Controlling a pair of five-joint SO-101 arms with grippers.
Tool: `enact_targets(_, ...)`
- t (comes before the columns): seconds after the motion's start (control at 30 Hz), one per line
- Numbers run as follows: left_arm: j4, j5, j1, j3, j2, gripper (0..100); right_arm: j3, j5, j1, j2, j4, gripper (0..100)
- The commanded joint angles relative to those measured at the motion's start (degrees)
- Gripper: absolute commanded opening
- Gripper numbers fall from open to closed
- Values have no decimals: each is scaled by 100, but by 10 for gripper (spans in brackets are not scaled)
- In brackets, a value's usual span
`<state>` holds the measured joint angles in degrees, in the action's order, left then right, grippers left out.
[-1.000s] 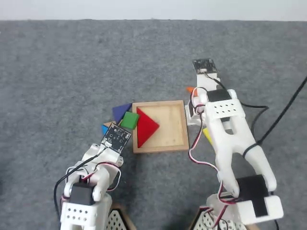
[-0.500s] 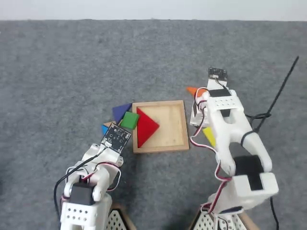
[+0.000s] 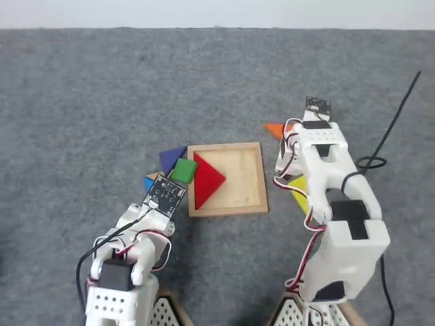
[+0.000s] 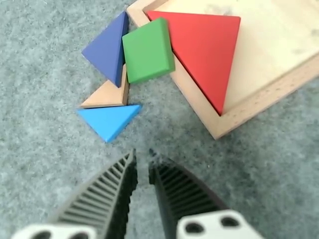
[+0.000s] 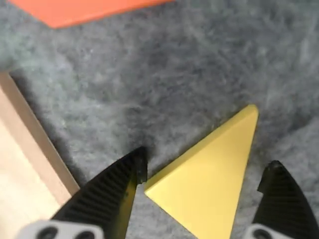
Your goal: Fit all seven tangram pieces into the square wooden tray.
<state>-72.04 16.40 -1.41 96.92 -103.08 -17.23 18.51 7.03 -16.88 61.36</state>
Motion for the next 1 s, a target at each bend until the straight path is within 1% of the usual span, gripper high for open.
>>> enact_targets(0.0, -35, -18, 9, -48, -26, 42, 255, -141, -22, 31, 119, 354)
enact_targets(0.13, -35, -18, 9, -48, -26, 42, 246, -580, 57, 224, 189, 354)
enact_targets(0.27, -35, -18, 9, -48, -26, 42, 229, -765, 251, 286, 453, 354)
enact_targets(0.7, -35, -18, 9, -48, -26, 42, -88, -695, 338, 277, 497, 353)
enact_targets(0.77, -35, -18, 9, -48, -26, 42, -97, -695, 312, 259, 426, 336)
enact_targets(0.9, -35, -18, 9, -48, -26, 42, -105, -695, 251, 259, 242, 264)
enact_targets(0.97, -35, -18, 9, -48, -26, 42, -105, -712, 242, 259, 207, 261)
